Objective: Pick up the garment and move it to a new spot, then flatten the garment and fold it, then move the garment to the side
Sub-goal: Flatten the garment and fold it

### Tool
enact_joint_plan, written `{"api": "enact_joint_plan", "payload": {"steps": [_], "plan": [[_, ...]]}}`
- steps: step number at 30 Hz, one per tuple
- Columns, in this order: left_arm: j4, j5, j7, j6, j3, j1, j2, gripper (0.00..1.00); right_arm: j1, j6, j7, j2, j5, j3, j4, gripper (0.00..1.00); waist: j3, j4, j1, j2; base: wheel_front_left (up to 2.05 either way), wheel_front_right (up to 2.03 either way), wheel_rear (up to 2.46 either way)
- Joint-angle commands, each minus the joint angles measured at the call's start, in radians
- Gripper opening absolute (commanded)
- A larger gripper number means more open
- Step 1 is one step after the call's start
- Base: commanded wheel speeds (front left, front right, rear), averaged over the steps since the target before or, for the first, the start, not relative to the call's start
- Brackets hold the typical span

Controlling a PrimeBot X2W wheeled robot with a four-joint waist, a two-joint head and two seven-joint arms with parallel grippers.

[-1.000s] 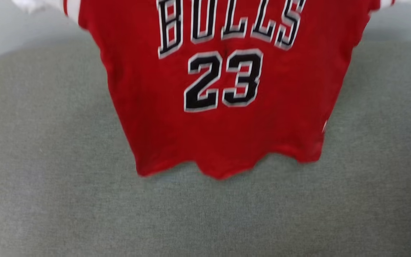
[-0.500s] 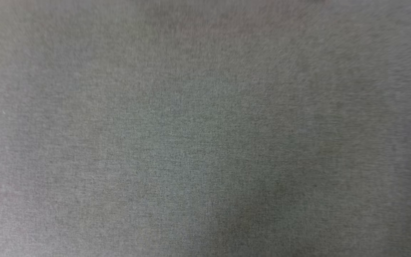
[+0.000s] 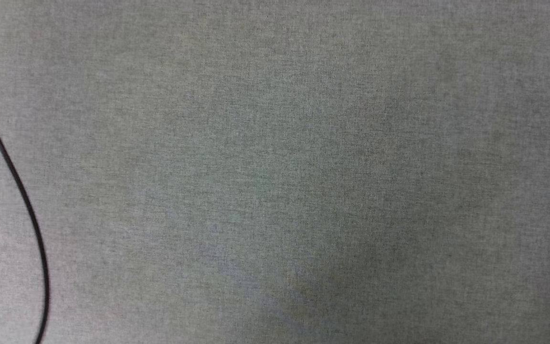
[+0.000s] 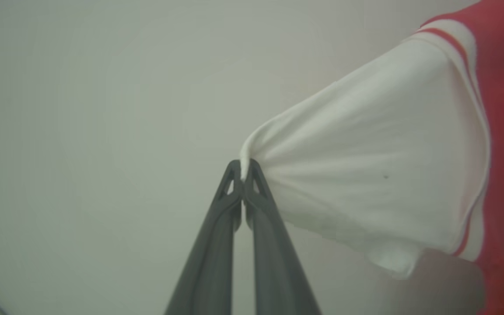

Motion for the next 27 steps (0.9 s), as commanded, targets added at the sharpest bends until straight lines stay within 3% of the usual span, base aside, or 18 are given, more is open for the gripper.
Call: {"api": "enact_joint_plan", "payload": {"steps": [1, 9, 16, 27], "plan": [[0.005, -0.007, -0.004, 0.004, 0.001, 0.023, -0.006, 0.0, 0.024, -0.002, -0.006, -0.013, 0.006, 0.001, 0.007, 0.0, -0.005, 0.0, -0.0003, 0.0001, 0.0, 0.0, 0.0], [-0.056, -0.035, -0.008, 0.005, 0.001, 0.307, -0.069, 0.0, 0.252, -0.002, -0.03, -0.036, 0.146, 0.06, 0.044, 0.0, -0.09, -0.006, -0.0003, 0.0001, 0.0, 0.0, 0.0], [-0.126, -0.053, -0.008, 0.028, 0.012, 0.644, -0.103, 0.0, 0.526, -0.002, 0.032, -0.08, 0.304, 0.148, 0.015, 0.0, -0.217, -0.017, -0.0003, 0.0001, 0.0, 0.0, 0.0], [-0.156, -0.091, 0.018, 0.035, -0.022, 1.043, -0.102, 0.0, 0.957, -0.002, 0.138, -0.165, 0.543, 0.346, -0.189, 0.0, -0.376, -0.034, -0.0003, 0.0001, 0.0, 0.0, 0.0]]}}
